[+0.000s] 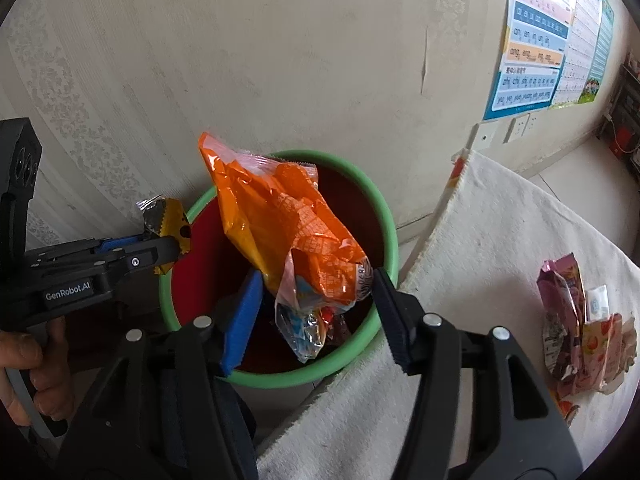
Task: Collect trash
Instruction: 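Carry both items over the red bin and open both grippers, then move both grippers back over the wrapper pile on the table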
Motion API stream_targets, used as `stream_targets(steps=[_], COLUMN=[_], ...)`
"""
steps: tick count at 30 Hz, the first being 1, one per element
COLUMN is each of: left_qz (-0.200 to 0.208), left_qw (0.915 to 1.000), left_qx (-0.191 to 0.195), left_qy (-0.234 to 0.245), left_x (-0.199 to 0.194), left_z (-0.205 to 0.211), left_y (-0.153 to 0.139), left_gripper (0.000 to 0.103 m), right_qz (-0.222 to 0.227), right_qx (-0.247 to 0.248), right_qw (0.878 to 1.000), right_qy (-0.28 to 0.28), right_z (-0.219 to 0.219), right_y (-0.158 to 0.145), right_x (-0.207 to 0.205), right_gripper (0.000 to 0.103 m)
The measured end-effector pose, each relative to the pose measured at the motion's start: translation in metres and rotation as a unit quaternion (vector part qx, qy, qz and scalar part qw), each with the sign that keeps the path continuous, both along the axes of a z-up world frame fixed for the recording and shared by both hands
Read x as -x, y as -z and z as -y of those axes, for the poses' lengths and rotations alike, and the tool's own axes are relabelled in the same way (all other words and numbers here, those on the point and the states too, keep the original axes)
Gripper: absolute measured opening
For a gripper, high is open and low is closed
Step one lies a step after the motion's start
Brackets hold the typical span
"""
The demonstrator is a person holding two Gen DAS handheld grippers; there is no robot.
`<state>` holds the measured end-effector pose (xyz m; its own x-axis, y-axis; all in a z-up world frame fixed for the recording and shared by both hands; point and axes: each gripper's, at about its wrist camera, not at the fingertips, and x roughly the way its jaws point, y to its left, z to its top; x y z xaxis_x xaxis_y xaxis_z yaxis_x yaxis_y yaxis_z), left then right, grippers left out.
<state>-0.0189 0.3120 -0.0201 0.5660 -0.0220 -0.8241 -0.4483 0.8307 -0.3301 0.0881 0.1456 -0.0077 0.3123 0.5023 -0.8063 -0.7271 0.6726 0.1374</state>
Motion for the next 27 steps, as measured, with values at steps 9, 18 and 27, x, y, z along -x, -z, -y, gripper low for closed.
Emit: stream_targets(steps=[9,18,27], left_qz=[-0.001,-0.003,0.002], left_qw=[0.9992,0.9992,0.9993], left_qx=[0.001,-0.002,-0.004], left_qy=[-0.039,-0.039,0.037], left_x=[0.006,0.009,-0.018], left_z=[-0.01,0.001,0.064], left_y=[-0.002,-0.001,-0.006], left_gripper=[0.095,0.095,0.095], right_qz=[0.008,0.017,0.025], right_qx=[0.001,0.006,0.006], right_qw=[1.0,1.0,0.998], right_qy=[-0.002,0.021,0.063], right_z=[0.006,0.038,0.095], right_y=[-0.003,-0.007,-0.015], right_x=[0.007,0.009,0.008], right_gripper=[0.086,0.098,0.098])
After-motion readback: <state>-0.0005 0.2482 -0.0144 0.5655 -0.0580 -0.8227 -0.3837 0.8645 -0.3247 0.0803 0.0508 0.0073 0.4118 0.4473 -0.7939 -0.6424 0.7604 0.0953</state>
